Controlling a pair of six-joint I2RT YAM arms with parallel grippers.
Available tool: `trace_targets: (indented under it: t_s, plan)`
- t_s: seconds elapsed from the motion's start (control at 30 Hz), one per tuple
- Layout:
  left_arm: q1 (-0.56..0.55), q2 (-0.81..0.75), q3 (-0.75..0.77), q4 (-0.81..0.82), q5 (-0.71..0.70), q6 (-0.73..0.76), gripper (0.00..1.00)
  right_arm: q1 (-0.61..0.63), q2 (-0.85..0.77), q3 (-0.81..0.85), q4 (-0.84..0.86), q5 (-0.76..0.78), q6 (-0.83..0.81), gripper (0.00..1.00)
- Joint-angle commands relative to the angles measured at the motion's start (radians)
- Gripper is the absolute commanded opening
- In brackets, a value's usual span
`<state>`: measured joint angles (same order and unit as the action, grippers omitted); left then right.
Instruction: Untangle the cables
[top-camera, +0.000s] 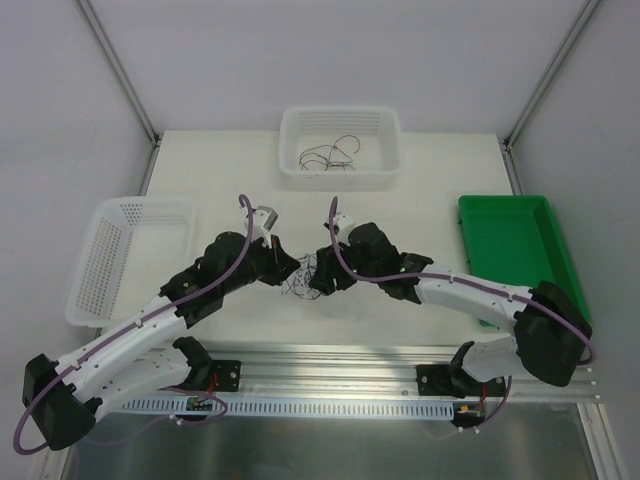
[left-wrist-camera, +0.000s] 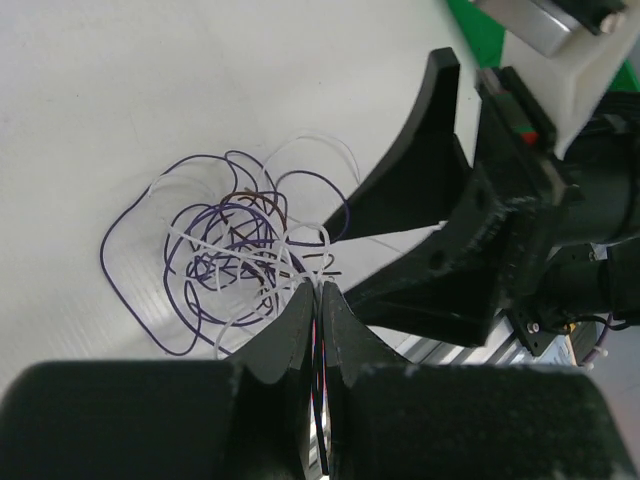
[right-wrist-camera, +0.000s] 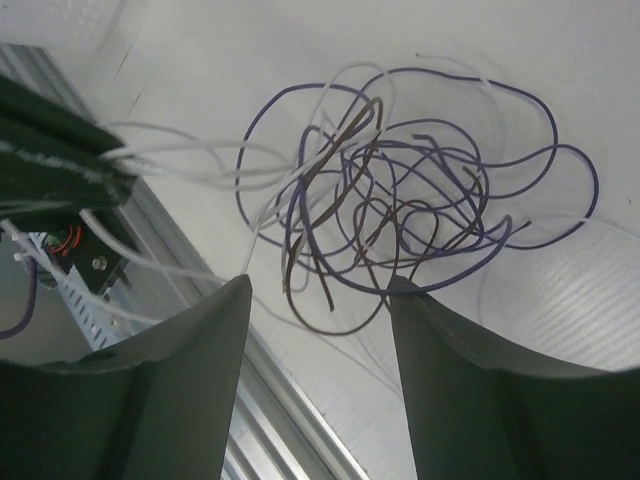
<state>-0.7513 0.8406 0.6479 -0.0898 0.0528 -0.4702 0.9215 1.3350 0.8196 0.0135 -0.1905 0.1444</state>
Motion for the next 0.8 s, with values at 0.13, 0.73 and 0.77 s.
trace_targets:
  t_s: [0.13, 0.73, 0.77]
  plan:
    - [-0.002, -0.063, -0.033, 0.048, 0.022, -0.027, 0.00, 0.004, 0.145, -0.019, 0.319, 0.037, 0.067, 0.54]
    - [0.036, -0.193, 0.050, -0.342, -0.576, -0.018, 0.00, -0.226, -0.350, -0.057, -0.242, 0.393, -0.025, 0.00]
    - [0.044, -0.201, 0.059, -0.349, -0.587, -0.018, 0.00, -0.245, -0.382, -0.051, -0.277, 0.410, -0.031, 0.01]
